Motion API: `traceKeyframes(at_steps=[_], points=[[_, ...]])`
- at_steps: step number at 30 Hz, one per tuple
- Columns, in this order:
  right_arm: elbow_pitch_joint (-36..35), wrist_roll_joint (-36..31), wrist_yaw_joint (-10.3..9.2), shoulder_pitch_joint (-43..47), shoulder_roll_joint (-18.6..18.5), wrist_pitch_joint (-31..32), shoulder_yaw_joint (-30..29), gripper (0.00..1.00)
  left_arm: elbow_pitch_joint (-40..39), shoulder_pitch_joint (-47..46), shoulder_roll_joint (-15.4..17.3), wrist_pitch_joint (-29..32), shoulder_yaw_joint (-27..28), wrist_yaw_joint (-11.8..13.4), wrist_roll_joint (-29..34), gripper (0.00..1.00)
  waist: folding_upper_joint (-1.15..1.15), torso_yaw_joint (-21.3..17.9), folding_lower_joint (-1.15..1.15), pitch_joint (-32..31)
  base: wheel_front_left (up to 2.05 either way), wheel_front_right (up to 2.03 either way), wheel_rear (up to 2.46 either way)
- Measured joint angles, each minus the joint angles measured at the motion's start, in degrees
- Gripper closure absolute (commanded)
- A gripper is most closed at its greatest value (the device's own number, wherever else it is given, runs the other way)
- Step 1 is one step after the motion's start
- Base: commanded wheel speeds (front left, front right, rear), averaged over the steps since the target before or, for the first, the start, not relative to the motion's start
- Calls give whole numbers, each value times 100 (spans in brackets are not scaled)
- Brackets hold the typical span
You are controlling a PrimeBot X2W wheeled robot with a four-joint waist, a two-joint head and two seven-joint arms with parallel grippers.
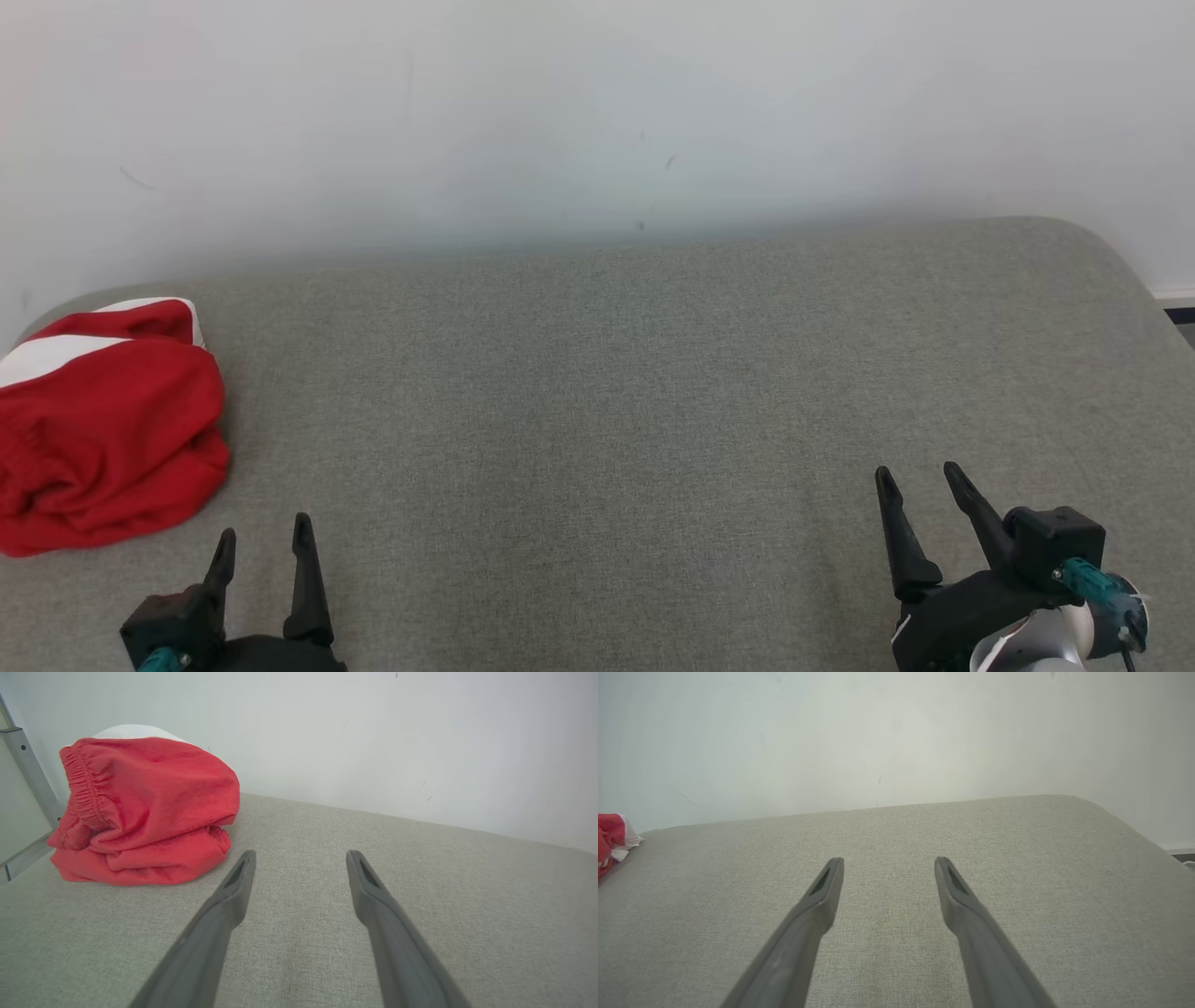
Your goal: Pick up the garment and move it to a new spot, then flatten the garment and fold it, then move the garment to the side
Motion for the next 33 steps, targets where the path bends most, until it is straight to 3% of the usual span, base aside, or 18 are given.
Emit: traceKeyframes(at_steps=[6, 33], points=[[-41, -342, -62, 9, -15, -25, -3, 0, -92, 115, -1, 16, 9, 53, 502, 0, 0, -21, 0, -8, 0, 0, 0], [-66, -365, -63, 199, 109, 87, -404, 0, -332, 211, -37, 227, 165, 53, 671, 0, 0, 72, 0, 18, 0, 0, 0]])
